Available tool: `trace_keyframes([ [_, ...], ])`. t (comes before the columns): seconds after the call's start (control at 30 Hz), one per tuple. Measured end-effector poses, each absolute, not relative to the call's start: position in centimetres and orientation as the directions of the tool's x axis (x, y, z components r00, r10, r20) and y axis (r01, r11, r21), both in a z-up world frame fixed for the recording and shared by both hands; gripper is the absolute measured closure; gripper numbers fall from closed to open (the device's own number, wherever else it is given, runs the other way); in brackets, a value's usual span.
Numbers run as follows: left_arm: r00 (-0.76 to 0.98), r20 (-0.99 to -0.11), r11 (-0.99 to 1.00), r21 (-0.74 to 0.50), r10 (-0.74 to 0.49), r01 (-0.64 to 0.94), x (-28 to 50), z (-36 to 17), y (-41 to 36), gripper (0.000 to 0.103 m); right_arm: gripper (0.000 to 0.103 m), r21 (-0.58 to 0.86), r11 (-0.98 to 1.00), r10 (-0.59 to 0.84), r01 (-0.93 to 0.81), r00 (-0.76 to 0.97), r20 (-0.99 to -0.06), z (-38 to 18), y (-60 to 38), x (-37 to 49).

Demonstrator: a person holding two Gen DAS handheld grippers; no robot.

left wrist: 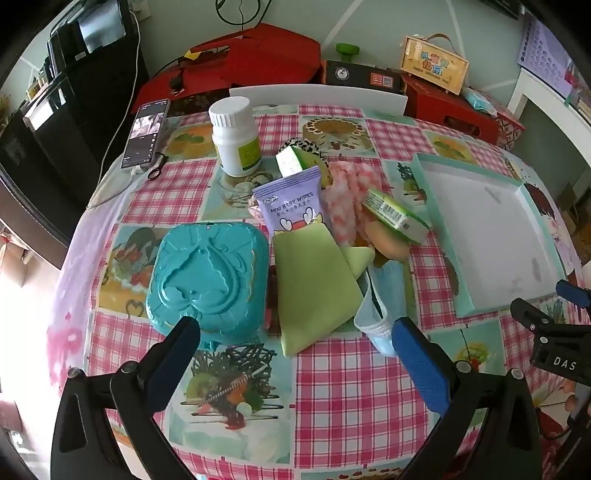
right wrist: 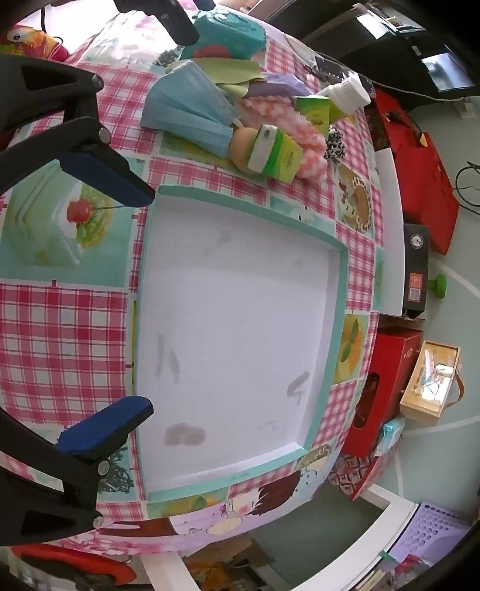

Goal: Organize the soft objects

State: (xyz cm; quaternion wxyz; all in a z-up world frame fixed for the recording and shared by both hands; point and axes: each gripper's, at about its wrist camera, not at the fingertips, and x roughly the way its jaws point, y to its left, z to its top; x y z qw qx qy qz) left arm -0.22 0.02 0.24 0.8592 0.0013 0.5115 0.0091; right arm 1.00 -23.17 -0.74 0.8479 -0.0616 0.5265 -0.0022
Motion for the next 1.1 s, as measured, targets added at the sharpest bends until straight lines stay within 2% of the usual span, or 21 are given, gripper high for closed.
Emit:
trace_keyframes([
  [1.1,0.478,-0.878,0.999,0.021,0.032,-0.028,-2.5,2.7,0.3,0.0,0.0,-0.092,0.995,-0.058,-0.043,0.507,-0.86,3.6,-23.7,-0.8],
])
